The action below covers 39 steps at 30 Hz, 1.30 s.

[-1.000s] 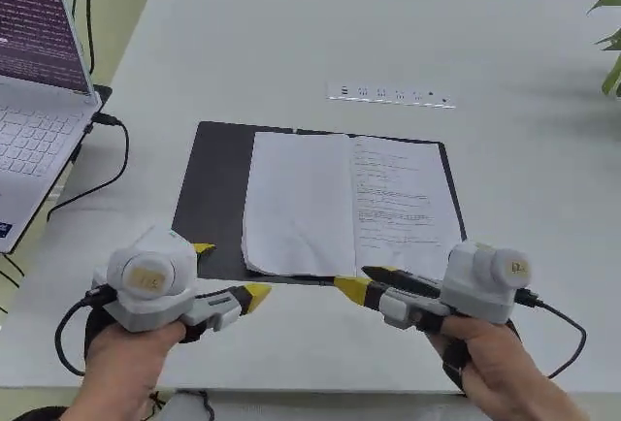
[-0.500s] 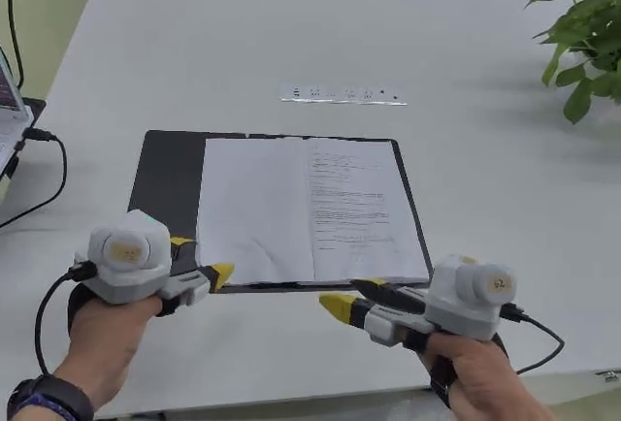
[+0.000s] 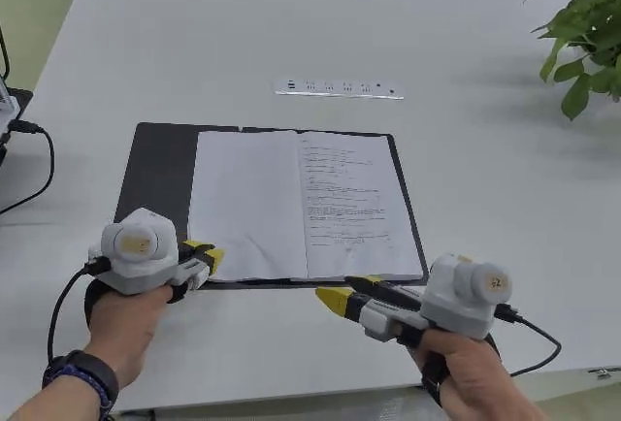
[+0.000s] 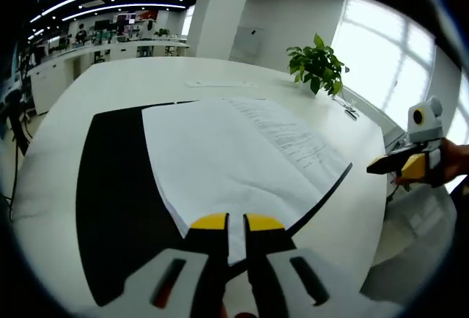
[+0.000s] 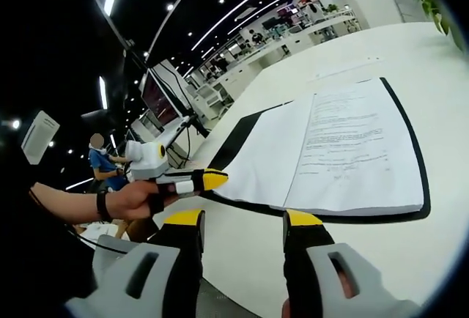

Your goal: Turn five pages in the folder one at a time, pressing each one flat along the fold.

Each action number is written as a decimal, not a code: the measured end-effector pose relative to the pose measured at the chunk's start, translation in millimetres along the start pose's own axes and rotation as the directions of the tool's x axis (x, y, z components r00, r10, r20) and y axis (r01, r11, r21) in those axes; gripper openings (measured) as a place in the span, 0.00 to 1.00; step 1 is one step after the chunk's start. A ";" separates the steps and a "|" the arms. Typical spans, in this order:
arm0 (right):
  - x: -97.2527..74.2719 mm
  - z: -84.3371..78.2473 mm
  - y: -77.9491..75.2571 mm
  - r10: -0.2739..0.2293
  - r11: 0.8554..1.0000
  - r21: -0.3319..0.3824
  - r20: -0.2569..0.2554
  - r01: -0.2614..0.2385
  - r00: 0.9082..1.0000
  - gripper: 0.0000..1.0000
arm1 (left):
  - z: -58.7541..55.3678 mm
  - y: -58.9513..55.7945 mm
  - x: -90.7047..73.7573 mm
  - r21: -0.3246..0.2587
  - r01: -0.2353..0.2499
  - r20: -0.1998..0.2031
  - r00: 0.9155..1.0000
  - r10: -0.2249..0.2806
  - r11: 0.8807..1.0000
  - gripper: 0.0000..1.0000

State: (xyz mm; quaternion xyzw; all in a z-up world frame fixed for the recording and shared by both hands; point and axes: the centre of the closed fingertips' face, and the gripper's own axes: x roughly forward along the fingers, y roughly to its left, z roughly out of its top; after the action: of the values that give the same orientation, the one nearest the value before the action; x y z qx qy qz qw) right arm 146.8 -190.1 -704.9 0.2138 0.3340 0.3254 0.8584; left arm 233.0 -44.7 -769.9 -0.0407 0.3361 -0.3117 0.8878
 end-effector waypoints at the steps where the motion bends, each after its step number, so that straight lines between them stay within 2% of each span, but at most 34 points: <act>1: -0.1 -0.6 -0.2 0.000 1.000 0.002 -0.001 0.000 1.000 0.41 | -2.3 1.0 1.0 -0.003 -0.001 -0.005 1.000 0.000 1.000 0.06; 4: -0.5 -0.5 -0.5 -0.002 1.000 0.010 0.003 0.002 1.000 0.40 | -9.9 3.6 0.5 -0.039 -0.014 -0.023 1.000 0.013 0.999 0.03; 6: 0.1 -1.3 -2.3 -0.003 1.000 0.019 0.007 0.003 1.000 0.40 | -14.5 5.6 0.6 -0.050 -0.026 -0.023 0.999 0.025 0.998 0.00; 8: 0.7 -2.7 -3.1 -0.008 1.000 0.027 0.005 0.008 1.000 0.39 | -22.0 8.7 2.1 -0.050 -0.038 -0.040 0.999 0.036 0.998 0.00; 9: 1.0 -3.7 -2.9 -0.008 1.000 0.027 0.002 0.007 1.000 0.39 | -19.5 8.6 0.1 -0.071 -0.037 -0.018 0.999 0.036 0.997 0.00; 13: 0.8 -6.2 -2.7 -0.004 0.999 0.041 0.001 0.004 1.000 0.39 | -19.4 8.7 0.3 -0.033 -0.038 -0.018 0.999 0.037 0.999 0.00; 17: 2.6 -12.2 -4.3 -0.006 0.999 0.040 -0.010 0.006 1.000 0.39 | -19.4 8.4 -0.7 -0.045 -0.040 -0.011 0.999 0.039 0.998 0.00; 22: 7.3 -16.6 -0.2 0.009 0.999 0.039 -0.026 -0.008 1.000 0.38 | -17.9 3.4 -4.9 -0.032 -0.045 0.004 0.999 0.045 0.998 0.00; 28: 20.0 -17.5 -2.9 0.021 1.000 0.015 -0.064 -0.020 0.998 0.37 | -17.7 4.5 -4.9 -0.030 -0.059 0.026 0.998 0.060 0.998 0.00; 32: 29.8 -7.9 -3.8 0.032 0.999 0.017 -0.060 -0.031 0.998 0.33 | -17.1 5.6 -4.7 -0.046 -0.054 0.022 0.998 0.055 0.997 0.00; 35: 38.4 1.4 -12.9 0.019 1.000 0.005 -0.065 -0.019 0.998 0.31 | -16.8 3.8 -5.8 -0.035 -0.056 0.024 0.998 0.057 0.998 0.00; 39: 54.8 23.5 -25.3 -0.004 1.000 0.014 -0.009 0.004 1.000 0.26 | -16.2 3.2 -7.3 -0.060 -0.060 0.036 0.997 0.062 0.996 0.00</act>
State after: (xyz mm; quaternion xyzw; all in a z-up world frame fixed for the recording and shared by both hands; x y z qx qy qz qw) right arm 205.0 -172.8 -727.4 0.2177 0.3407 0.3221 0.8560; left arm 220.4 -35.6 -779.2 -0.0623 0.3293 -0.2737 0.9015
